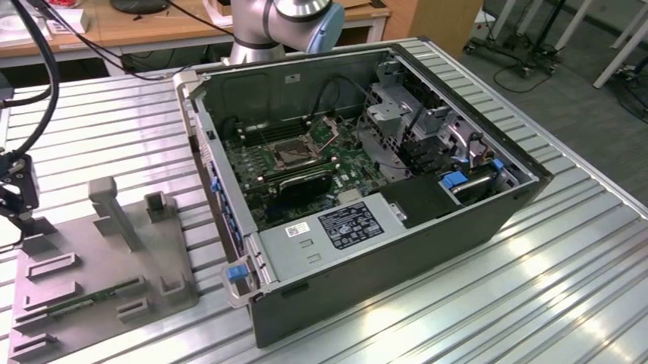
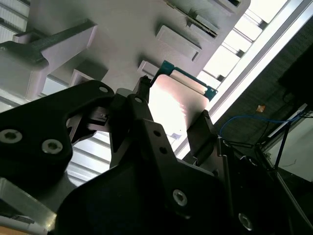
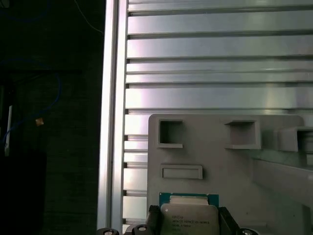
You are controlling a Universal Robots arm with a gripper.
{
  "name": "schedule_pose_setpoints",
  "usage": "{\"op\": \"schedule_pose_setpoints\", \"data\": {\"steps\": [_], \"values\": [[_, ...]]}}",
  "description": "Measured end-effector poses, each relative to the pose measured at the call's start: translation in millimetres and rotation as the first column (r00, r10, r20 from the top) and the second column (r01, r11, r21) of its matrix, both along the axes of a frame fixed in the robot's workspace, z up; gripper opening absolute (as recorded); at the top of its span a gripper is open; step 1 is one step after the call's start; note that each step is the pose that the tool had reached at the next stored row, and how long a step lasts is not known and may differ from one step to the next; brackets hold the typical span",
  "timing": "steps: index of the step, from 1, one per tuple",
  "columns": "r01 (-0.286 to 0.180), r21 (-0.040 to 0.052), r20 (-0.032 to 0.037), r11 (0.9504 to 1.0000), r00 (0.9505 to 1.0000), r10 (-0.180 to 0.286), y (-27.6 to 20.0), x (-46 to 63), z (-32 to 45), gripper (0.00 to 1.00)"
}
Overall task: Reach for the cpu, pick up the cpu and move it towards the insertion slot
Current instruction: 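Pick up the cpu and move it towards the insertion slot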
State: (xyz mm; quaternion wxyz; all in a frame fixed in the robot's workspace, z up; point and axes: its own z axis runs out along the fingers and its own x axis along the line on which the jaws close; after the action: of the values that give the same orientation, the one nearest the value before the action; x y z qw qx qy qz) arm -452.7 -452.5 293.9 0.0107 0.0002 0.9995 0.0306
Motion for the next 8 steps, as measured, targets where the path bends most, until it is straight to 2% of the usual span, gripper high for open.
{"op": "schedule_pose_setpoints", "data": {"steps": [8], "values": [[0.000, 0.0001, 0.0012, 1.0000, 1.0000, 0.000, 0.0, 0.0, 5.3, 0.55]]}}
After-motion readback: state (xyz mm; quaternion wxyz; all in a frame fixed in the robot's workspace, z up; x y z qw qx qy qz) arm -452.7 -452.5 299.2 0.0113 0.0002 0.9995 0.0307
